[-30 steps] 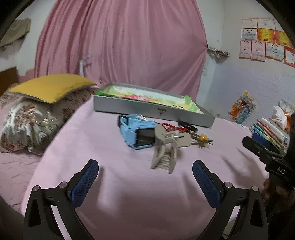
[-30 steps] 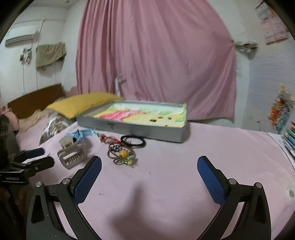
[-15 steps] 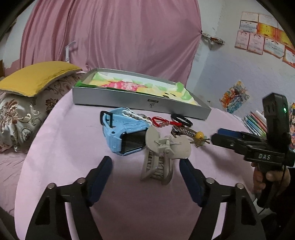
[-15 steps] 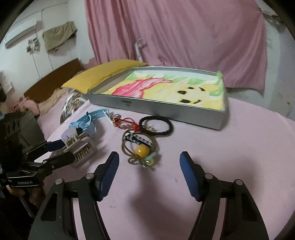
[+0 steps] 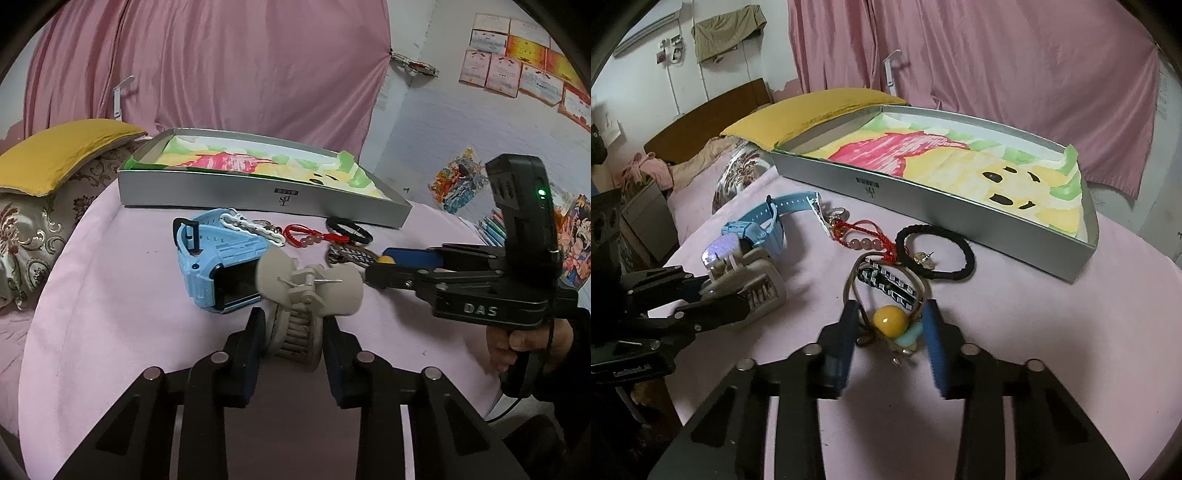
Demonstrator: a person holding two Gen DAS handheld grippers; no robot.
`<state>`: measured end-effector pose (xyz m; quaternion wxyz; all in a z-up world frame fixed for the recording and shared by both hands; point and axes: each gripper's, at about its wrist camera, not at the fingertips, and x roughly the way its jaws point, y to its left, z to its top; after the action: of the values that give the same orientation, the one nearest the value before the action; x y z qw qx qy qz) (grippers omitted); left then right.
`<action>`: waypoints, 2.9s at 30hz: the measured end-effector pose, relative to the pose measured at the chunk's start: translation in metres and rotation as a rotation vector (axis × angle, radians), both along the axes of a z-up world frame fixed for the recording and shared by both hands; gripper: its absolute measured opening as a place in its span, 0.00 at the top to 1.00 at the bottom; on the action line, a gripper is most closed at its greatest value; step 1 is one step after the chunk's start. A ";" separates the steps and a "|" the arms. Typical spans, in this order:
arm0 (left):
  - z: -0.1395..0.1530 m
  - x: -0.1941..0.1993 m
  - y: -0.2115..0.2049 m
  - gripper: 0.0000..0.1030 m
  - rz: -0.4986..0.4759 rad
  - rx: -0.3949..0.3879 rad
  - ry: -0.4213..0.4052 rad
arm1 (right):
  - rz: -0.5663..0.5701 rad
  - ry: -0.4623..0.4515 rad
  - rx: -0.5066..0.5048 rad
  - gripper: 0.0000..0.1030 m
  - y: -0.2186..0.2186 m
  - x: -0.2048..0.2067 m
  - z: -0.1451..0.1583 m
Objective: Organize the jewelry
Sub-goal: 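Grasp the grey claw clip with the left tool while the right tool grasps the yellow-bead hair tie, then carry both items into the tray and open both tools to release them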
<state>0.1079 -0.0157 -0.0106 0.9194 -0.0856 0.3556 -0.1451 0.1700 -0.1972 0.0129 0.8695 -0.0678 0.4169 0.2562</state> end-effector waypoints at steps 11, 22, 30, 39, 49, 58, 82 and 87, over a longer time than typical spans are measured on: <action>0.000 -0.019 -0.009 0.76 -0.042 -0.001 -0.010 | 0.040 -0.016 -0.018 0.78 -0.012 -0.029 0.000; 0.010 -0.040 -0.014 0.76 -0.025 -0.008 -0.116 | 0.029 -0.240 -0.033 0.80 -0.024 -0.075 0.020; 0.018 -0.044 -0.012 0.76 -0.007 -0.021 -0.154 | 0.030 -0.337 -0.031 0.80 -0.022 -0.089 0.045; 0.057 -0.030 -0.001 0.76 0.058 -0.022 -0.339 | -0.053 -0.523 0.111 0.80 -0.034 -0.093 0.084; 0.100 0.024 -0.006 0.76 0.078 0.078 -0.531 | -0.139 -0.702 0.209 0.80 -0.031 -0.057 0.119; 0.100 0.096 0.009 0.76 0.084 0.073 -0.433 | -0.192 -0.624 0.210 0.80 -0.016 0.013 0.113; 0.018 0.180 0.041 0.76 0.083 0.025 0.145 | -0.177 -0.020 0.183 0.78 -0.009 0.119 -0.001; 0.019 0.179 0.043 0.76 0.077 0.012 0.134 | -0.210 -0.015 0.178 0.70 -0.011 0.116 -0.001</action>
<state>0.2870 0.0277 0.0085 0.8988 -0.1034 0.4137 -0.1015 0.2862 -0.2085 0.0120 0.8971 0.0517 0.3910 0.1993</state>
